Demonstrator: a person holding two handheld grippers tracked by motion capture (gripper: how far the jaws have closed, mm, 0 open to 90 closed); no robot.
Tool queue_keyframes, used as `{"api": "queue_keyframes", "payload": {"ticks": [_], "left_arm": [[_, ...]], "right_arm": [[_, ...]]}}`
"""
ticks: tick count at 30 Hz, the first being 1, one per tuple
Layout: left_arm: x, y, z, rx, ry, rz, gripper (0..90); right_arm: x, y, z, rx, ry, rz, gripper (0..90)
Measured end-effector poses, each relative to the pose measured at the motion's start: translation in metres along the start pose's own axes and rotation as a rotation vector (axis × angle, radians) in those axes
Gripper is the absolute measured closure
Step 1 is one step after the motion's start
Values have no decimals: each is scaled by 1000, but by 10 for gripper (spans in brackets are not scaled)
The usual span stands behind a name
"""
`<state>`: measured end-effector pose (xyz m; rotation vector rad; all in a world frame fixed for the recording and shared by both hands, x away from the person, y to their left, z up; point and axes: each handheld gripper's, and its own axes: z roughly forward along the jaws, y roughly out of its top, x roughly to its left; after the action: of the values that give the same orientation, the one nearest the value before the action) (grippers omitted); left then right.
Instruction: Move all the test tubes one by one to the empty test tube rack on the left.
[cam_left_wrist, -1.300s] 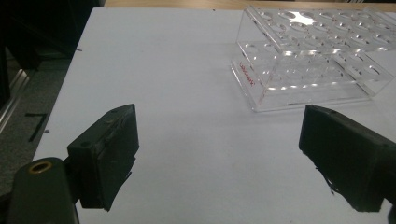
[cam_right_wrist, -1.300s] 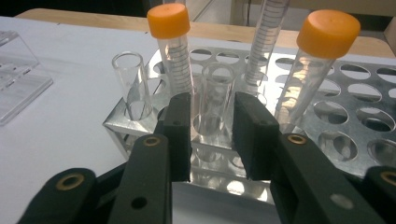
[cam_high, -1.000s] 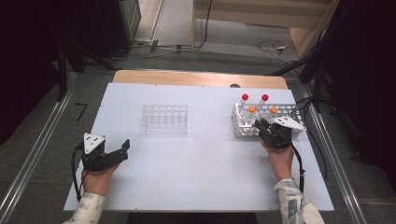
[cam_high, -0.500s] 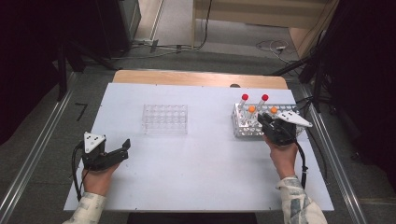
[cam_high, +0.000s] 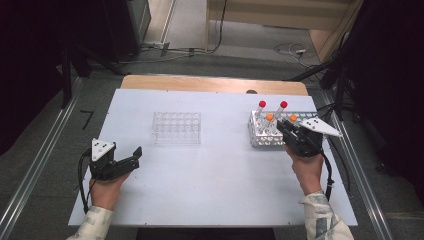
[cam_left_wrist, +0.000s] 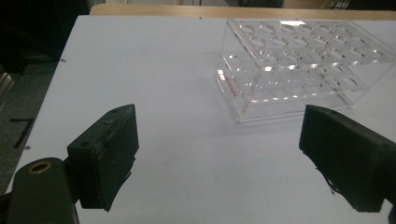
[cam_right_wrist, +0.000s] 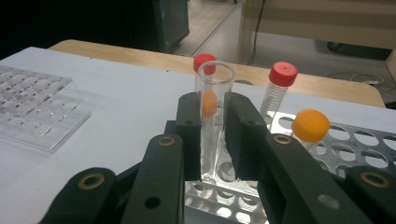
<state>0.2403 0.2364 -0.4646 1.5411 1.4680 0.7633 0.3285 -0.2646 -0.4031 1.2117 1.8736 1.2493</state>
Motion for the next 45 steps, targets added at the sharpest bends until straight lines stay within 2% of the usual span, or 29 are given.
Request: {"api": "queue_keyframes", "payload": {"ticks": [7,12,13,14,16,20,28,29,34,38,39,45], "left_arm": [[-11,10,4,-9,-31,5,124],[-25,18,8,-13,-62,33,125],[-28,19,9,-14,-66,38,130],[-30,20,10,-14,-73,43,130],[-35,21,13,-9,-84,48,138],[-41,23,19,-3,-109,56,144],[-57,30,29,3,-160,82,167],[-59,31,30,4,-166,84,168],[-68,35,35,12,-176,85,162],[-76,39,40,19,-181,84,108],[-78,40,41,17,-182,85,106],[-90,43,44,9,-214,109,128]], "right_arm": [[11,2,-3,9,52,3,738],[22,3,-3,8,89,-14,738],[29,3,-1,11,108,-22,738],[29,3,-1,11,108,-22,738],[38,3,2,15,124,-45,738],[44,2,5,25,147,-43,738],[63,-5,21,55,186,-72,738],[67,-7,25,63,190,-87,738],[77,-10,37,80,202,-97,738],[88,-11,49,93,218,-102,738],[94,-11,52,96,229,-107,738],[104,-11,59,100,247,-118,738]]}}
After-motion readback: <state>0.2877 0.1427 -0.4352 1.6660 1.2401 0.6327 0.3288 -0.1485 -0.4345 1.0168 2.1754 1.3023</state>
